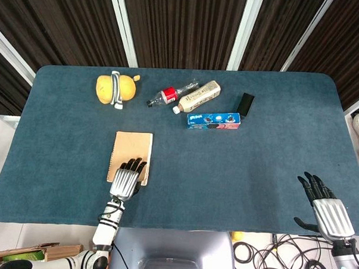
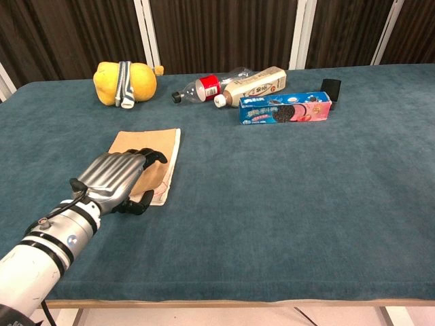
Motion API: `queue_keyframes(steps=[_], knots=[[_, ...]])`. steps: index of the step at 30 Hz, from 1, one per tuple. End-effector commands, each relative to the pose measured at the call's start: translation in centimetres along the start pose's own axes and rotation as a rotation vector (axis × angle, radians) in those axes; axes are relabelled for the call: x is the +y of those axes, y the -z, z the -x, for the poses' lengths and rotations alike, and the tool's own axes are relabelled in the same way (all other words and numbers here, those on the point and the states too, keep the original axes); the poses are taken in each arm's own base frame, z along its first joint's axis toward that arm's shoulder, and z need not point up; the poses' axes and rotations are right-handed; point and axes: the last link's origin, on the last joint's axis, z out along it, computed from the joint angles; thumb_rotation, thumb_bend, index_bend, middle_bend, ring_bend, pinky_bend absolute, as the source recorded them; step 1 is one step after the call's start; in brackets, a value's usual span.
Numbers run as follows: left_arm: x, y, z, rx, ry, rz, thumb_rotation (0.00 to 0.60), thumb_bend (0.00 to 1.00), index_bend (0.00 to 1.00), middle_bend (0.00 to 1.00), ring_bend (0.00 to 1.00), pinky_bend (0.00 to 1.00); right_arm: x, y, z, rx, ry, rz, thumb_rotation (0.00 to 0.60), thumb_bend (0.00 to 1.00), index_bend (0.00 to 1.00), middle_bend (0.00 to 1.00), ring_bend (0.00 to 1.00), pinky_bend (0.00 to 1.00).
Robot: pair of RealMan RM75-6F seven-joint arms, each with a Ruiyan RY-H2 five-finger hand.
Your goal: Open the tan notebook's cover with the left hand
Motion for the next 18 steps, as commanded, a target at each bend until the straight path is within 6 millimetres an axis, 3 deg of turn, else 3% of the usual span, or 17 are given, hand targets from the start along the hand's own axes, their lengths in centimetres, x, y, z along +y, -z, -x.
queue_keyframes(steps=[1, 18], knots=[[0.0, 0.0, -0.01, 0.0, 0.0, 0.0, 0.6, 0.53, 0.22, 0.16, 0.16, 0.32, 0.0, 0.0, -0.02, 0.001, -0.001, 0.0, 0.6, 0.0, 0.0, 0.0, 0.0, 0.24], [0.0, -0.24, -0.04, 0.006, -0.003, 0.007, 0.6, 0.53, 0.24, 0.16, 0.16, 0.33, 0.02, 0.07, -0.03, 0.001, 0.001, 0.0, 0.6, 0.0, 0.0, 0.0, 0.0, 0.24]])
